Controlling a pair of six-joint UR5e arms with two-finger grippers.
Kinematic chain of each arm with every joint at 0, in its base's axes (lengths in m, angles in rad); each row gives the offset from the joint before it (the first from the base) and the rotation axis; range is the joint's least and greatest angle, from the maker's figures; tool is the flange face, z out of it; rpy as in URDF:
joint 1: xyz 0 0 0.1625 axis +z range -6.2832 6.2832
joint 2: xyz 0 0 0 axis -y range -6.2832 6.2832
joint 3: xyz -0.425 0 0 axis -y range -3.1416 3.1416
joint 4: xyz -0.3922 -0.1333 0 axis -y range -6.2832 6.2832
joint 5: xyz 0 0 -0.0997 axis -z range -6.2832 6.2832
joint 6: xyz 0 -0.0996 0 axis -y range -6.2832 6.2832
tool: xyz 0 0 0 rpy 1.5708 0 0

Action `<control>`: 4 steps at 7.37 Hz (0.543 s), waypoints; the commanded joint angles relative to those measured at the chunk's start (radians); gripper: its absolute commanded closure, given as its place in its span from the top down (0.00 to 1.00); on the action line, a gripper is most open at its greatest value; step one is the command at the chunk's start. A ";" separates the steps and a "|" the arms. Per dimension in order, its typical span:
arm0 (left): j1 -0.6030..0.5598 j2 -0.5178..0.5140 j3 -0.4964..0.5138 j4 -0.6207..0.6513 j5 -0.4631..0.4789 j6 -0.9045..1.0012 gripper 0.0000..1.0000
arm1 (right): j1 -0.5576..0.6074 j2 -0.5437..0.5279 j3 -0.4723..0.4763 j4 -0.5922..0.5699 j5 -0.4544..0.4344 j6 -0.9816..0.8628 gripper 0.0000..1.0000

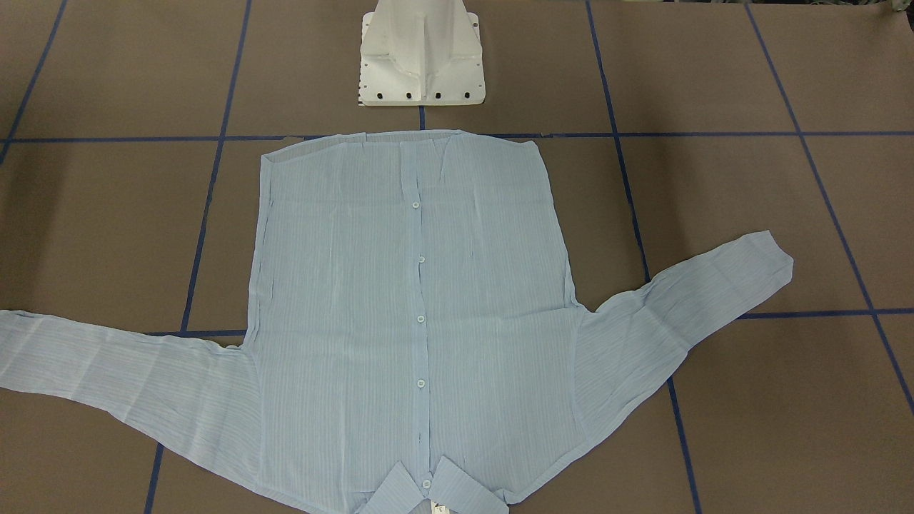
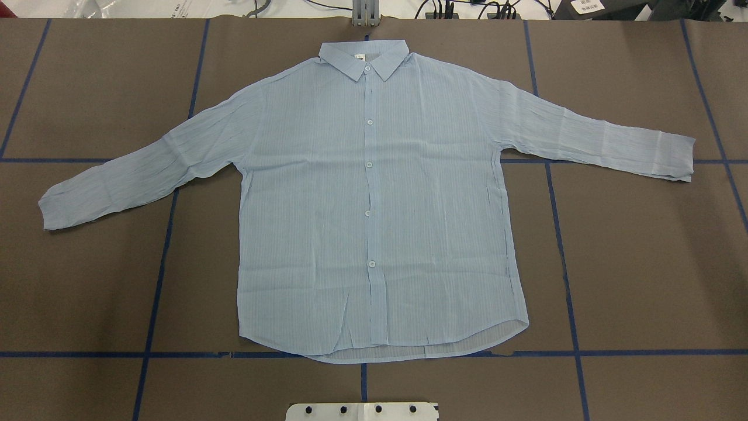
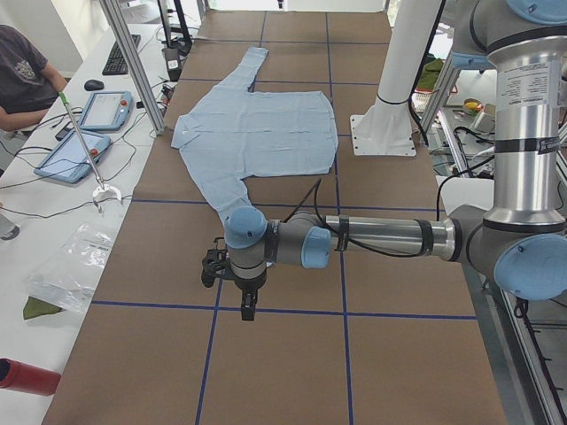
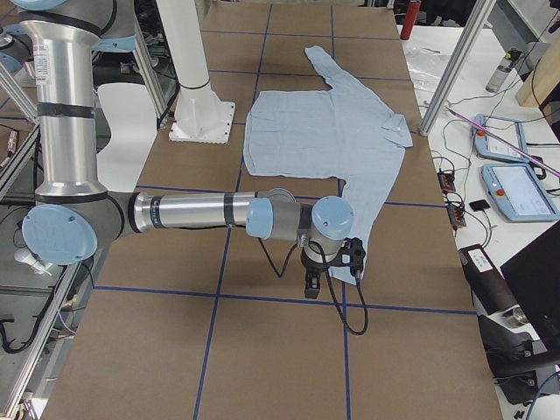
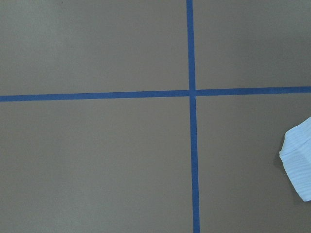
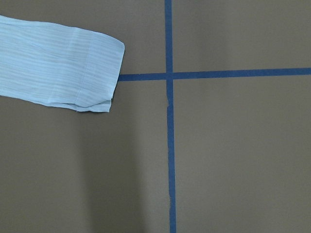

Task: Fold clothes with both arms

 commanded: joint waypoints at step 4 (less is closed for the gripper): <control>0.000 -0.001 -0.005 -0.003 -0.002 0.000 1.00 | -0.015 0.018 0.004 0.000 0.000 0.002 1.00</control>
